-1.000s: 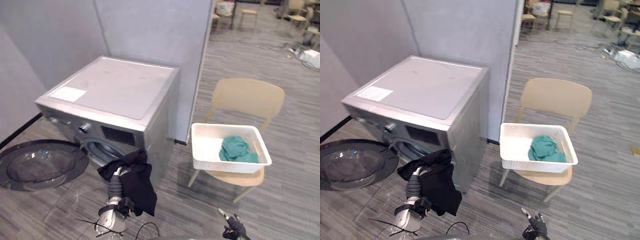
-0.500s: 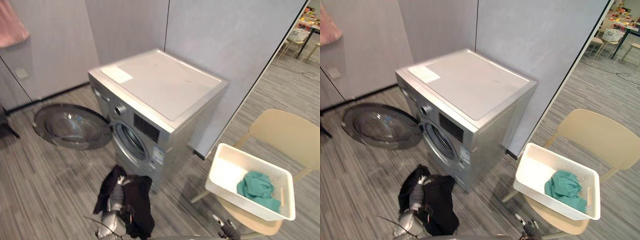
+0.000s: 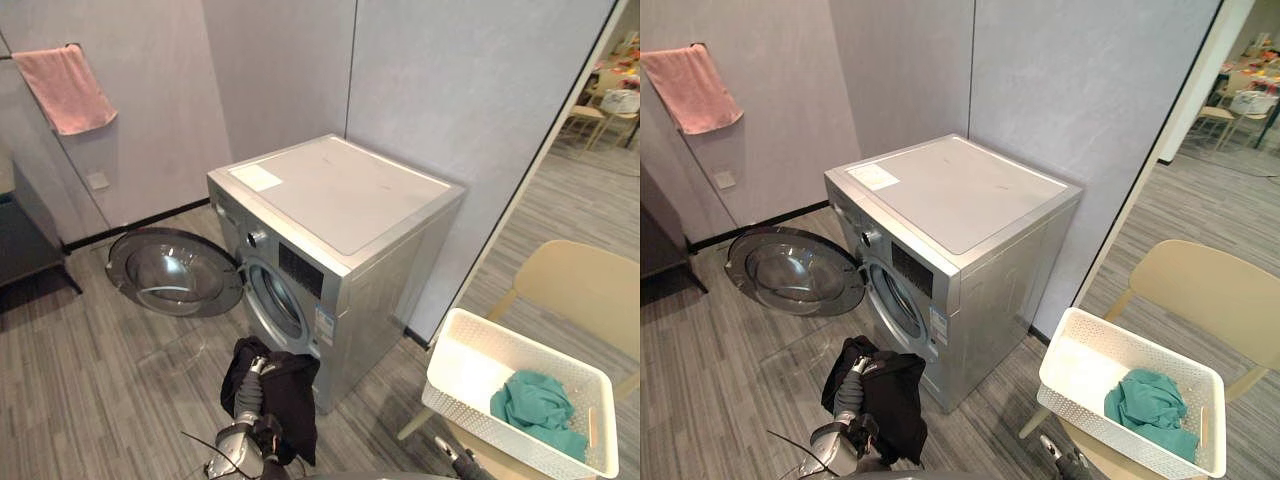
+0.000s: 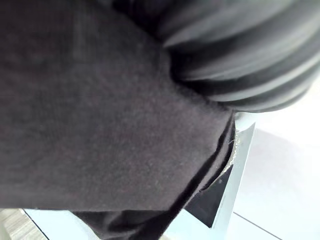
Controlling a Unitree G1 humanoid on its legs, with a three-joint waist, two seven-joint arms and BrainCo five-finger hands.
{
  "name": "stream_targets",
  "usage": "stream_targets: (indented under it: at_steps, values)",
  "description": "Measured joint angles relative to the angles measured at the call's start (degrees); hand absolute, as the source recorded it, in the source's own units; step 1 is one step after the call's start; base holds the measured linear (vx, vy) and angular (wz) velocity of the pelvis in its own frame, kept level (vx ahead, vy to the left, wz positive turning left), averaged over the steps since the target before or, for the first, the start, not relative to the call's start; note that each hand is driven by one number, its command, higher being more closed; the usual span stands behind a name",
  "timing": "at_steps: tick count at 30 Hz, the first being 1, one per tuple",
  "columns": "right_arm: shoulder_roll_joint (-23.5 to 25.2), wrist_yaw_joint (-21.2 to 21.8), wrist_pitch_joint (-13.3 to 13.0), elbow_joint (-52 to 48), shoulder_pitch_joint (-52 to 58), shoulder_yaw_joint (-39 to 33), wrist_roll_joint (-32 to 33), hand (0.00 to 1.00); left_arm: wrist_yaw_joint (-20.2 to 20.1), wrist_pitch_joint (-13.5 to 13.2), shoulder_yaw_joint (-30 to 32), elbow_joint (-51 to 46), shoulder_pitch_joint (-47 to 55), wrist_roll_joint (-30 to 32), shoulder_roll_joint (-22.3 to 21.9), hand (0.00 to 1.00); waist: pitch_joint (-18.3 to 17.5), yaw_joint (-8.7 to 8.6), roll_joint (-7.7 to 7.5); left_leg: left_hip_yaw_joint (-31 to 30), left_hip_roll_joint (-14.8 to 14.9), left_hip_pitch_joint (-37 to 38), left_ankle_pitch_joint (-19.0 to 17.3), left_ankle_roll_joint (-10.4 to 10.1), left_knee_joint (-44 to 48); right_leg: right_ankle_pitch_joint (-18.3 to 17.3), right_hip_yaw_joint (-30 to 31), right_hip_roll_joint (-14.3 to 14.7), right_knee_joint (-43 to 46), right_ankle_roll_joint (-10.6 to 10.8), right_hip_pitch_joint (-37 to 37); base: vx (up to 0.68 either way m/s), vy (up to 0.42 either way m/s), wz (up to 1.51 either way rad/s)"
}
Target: Pick up the laundry basket with both hands and put the clothes into the washing machine.
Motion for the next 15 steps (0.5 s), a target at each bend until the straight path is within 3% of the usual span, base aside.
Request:
stream_targets:
  at_steps: [1, 4, 7, 8, 9, 10, 11, 12, 14, 15]
  values:
    - [0.1, -0.4, 0.1, 0.1, 0.1, 0.0, 0.0, 0.00, -0.1, 0.0, -0.3, 0.0, 0.2, -0.1, -0.1, 1.00, -0.2, 0.03, -0.32, 0.3, -0.1, -0.2, -3.0, 1.2, -5.3, 0.0, 2.8, -0.7, -0.1, 0.0, -1.1, 0.03, 0.181, -0.57]
    - [-0.3, -0.5, 0.2, 0.4, 0.0, 0.4, -0.5, 0.00, 0.1, 0.0, -0.2, -0.6, 0.3, -0.2, -0.1, 1.00, -0.3, -0.03, -0.76, -4.3, -0.5, 0.2, -3.8, 1.1, -18.6, 0.1, 7.6, -2.2, -0.5, 1.1, -3.1, 0.10, 0.318, -0.76]
    - [-1.6, -0.7, 0.4, 2.3, 0.1, -0.2, -1.2, 0.00, 1.2, 0.0, -0.5, -1.4, 0.7, -1.4, -0.4, 1.00, -1.0, -0.15, -0.21, -14.5, -1.1, 2.6, -2.3, -0.5, -32.5, 1.5, 13.5, -4.4, -2.1, 6.6, -4.2, 0.18, 0.519, -0.86]
    - [-3.2, -0.7, 0.4, 4.2, -0.6, -1.4, -1.2, 0.00, 1.2, 0.0, -1.0, -1.2, 1.6, -2.1, -0.5, 1.00, -2.4, 0.06, 1.56, -14.8, -1.6, 3.0, -2.6, -11.0, -32.9, 2.0, 16.0, -5.2, -3.8, 9.2, -3.9, 0.19, 0.643, -0.83]
    - [-2.1, -0.8, 0.8, 7.0, -1.5, -2.1, -1.2, 0.00, 1.6, 0.0, 0.2, -0.4, 1.8, -2.2, 0.7, 1.00, -3.2, -0.66, -0.75, -12.1, -4.6, 2.7, -4.3, -9.3, -31.0, 2.1, 18.5, -8.1, -5.6, 10.4, -3.5, 0.23, 0.606, -0.62]
    - [-1.0, -0.5, 1.3, 8.2, -1.7, -2.0, -1.2, 0.00, 2.2, -0.1, 0.4, -0.4, 1.5, -2.2, 1.8, 1.00, -3.9, -2.00, -2.47, -11.5, -6.2, 2.0, -4.8, -8.8, -30.2, 3.2, 19.0, -8.6, -6.2, 11.7, -2.8, 0.25, 0.455, -0.09]
    - [-0.1, -0.4, 1.5, 8.6, -1.8, -2.0, -1.2, 0.00, 2.2, -0.2, -0.1, -0.3, 0.6, -2.2, 2.1, 1.00, -4.5, -3.13, -3.50, -11.3, -8.7, 1.0, -5.6, -7.8, -28.4, 5.6, 16.5, -9.3, -7.3, 11.3, -2.9, 0.29, 0.435, -0.07]
    - [-0.1, -0.4, 1.5, 9.3, -2.5, -2.7, -1.2, 0.00, 2.1, -0.2, -1.7, -0.2, -0.3, -2.2, 2.7, 1.00, -4.5, -3.30, -3.39, -10.2, -10.3, 0.0, -6.5, -6.4, -26.5, 9.6, 17.2, -11.0, -9.5, 11.8, -2.9, 0.24, 0.443, -0.14]
    - [-0.5, -0.4, 1.5, 9.4, -3.4, -3.3, -1.2, 0.00, 1.5, -0.2, -4.1, 0.0, -2.0, -2.1, 3.9, 1.00, -4.6, -3.32, -3.36, -7.4, -12.3, 0.6, -7.5, -4.5, -26.7, 14.3, 19.1, -13.2, -9.3, 10.8, -4.7, 0.13, 0.414, -0.48]
    - [-0.9, -0.3, 1.5, 9.0, -3.9, -3.0, -1.4, 0.00, 1.0, -0.5, -4.7, 0.5, -2.9, -2.1, 4.2, 1.00, -4.3, -2.99, -2.56, -4.7, -12.7, 2.0, -7.9, -3.6, -27.4, 17.2, 20.4, -13.6, -6.4, 8.0, -7.4, 0.07, 0.342, -0.71]
